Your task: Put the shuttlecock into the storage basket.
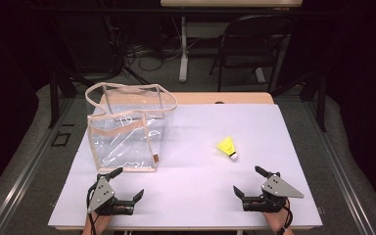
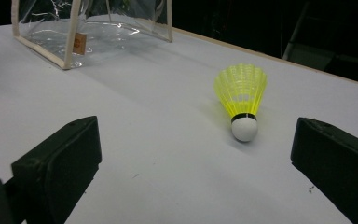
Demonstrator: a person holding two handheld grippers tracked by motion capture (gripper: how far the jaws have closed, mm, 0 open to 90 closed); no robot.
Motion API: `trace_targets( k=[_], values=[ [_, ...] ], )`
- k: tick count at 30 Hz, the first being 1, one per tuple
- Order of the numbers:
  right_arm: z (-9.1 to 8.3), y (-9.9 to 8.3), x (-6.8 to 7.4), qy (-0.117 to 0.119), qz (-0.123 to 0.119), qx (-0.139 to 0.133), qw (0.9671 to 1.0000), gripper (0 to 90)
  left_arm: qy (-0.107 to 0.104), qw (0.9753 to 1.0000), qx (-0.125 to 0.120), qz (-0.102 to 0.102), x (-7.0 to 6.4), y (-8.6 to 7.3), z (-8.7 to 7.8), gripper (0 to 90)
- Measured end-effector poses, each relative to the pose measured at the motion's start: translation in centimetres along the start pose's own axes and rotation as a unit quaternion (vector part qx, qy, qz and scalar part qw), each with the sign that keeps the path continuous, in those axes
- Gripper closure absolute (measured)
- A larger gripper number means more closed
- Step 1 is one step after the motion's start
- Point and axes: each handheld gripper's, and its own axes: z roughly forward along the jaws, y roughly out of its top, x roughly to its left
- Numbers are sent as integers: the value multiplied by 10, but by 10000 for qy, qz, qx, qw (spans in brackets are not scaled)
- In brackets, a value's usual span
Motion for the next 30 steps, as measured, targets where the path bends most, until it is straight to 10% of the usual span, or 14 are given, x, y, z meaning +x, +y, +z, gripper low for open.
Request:
trace_targets(
  k=[30],
  values=[
    [40,22,-26,-49,356,914,9952,0,-20,10000,15,16,-1,0,0,0]
  ],
)
